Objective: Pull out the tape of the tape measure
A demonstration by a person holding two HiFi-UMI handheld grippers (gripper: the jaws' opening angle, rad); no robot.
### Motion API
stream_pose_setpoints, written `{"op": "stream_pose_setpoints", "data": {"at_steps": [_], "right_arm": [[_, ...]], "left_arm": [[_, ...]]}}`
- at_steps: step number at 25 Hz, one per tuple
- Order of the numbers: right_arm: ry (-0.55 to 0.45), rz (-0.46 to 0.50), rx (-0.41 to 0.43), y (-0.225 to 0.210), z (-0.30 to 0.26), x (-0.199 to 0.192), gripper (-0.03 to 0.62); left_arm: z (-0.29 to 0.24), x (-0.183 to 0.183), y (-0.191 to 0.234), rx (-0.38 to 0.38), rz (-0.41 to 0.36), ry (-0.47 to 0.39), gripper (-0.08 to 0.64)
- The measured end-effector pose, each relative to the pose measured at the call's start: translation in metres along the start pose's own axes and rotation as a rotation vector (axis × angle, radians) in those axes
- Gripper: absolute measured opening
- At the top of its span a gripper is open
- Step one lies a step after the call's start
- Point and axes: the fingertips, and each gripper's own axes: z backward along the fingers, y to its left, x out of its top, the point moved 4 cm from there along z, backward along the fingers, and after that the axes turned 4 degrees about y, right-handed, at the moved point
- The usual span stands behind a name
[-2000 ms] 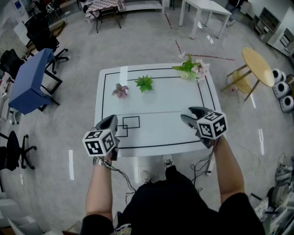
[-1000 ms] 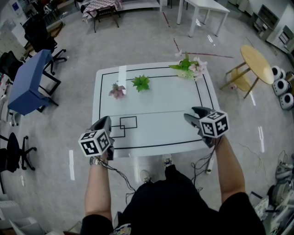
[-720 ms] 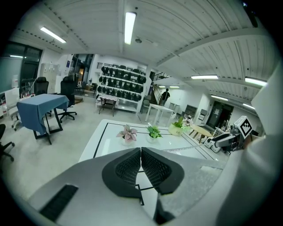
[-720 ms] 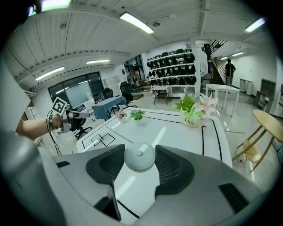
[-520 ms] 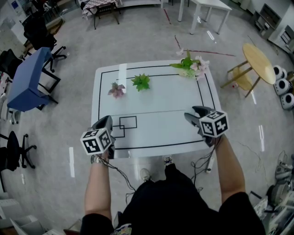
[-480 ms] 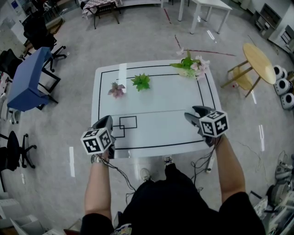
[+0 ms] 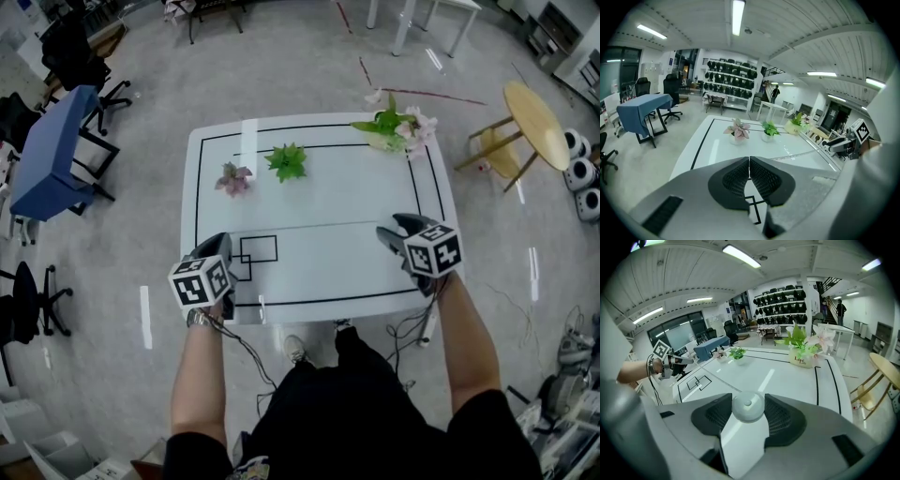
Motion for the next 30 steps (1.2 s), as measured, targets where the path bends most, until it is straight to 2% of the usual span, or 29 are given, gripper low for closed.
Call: {"op": "stream_pose_setpoints", "data": {"at_steps": [12, 30], "right_arm": [[0.052, -0.011, -0.002, -0.022, -0.043, -0.010, 0.215], [0.098, 0.006, -0.048, -0.034, -0.079, -0.030, 0.216]], "left_arm": [[-0.040, -0.014, 0.010, 0.022, 0.013, 0.074, 0.006], [-0.078, -0.034, 0.019, 0.050, -0.013, 0.172, 0.006]]}}
